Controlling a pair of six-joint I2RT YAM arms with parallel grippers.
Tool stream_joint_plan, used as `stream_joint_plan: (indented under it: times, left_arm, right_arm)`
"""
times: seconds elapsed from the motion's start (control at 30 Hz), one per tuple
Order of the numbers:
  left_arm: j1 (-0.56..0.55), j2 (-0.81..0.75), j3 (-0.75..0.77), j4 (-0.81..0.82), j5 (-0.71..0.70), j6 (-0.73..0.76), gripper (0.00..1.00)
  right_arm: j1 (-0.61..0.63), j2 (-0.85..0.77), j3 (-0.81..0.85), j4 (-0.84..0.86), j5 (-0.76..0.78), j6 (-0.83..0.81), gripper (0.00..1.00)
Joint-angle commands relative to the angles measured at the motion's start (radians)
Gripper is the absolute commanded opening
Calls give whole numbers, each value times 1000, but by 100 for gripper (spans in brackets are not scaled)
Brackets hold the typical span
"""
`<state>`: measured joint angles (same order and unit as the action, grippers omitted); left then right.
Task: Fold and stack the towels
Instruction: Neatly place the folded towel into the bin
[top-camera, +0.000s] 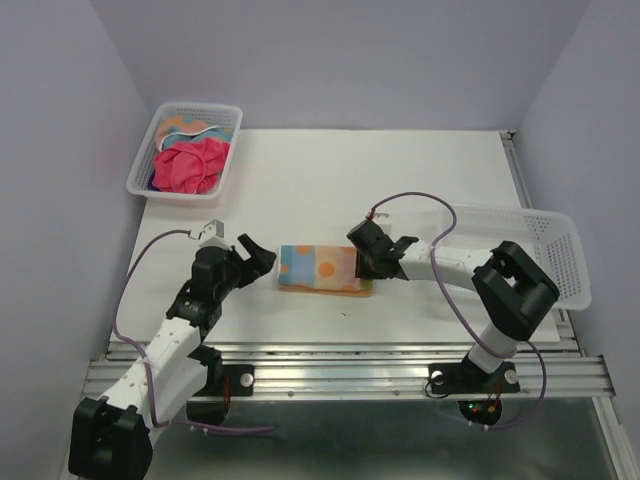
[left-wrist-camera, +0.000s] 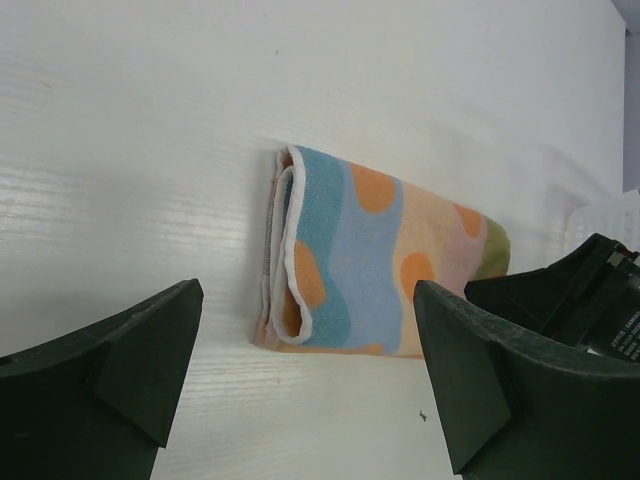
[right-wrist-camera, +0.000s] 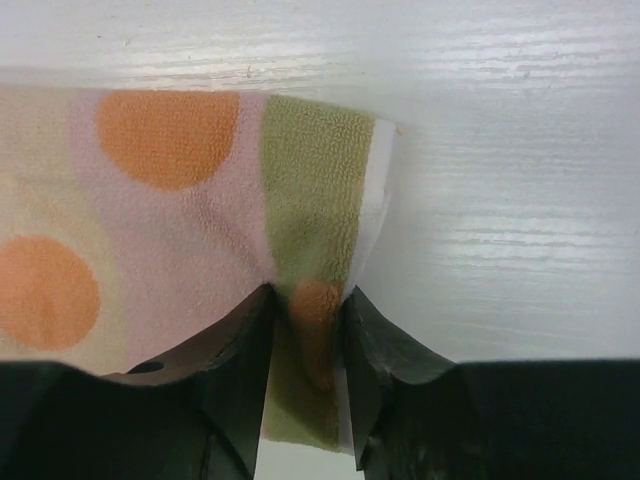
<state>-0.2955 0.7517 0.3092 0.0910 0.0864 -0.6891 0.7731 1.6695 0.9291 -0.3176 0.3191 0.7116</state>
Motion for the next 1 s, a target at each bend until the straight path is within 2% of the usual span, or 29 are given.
stream_joint_plan:
  times: [0.0,0.1,0.17,0.27,0.47,0.63,0.8,0.97]
  left_arm:
    - [-5,-22,31,16,-28,16,99]
    - [-5,-22,31,16,-28,16,99]
    - [-5,-20,28,16,-28,19,99]
    - [-7,-20,28,18,-31,20,99]
    - [-5,-15,30,23,-24,23,99]
    - [-5,-15,24,30,-5,26,99]
    - [-5,-22,21,32,-7,26,99]
    - [-7,-23,21,32,-8,26,99]
  right_arm:
    - [14,44,13,-109,75,65,28]
    - [14,24,27,-132,110,43,11]
    - [14,-17,56,-217,202,-3,1]
    - [15,-65,157,-397,371,-46,1]
    - [6,-116,295,-636,515,-101,1]
    - [-26,-132,381,-684,538,-187,1]
    - [-64,-151,459,-822,590,-187,1]
    - [-152,-226,456,-830,539,-233,1]
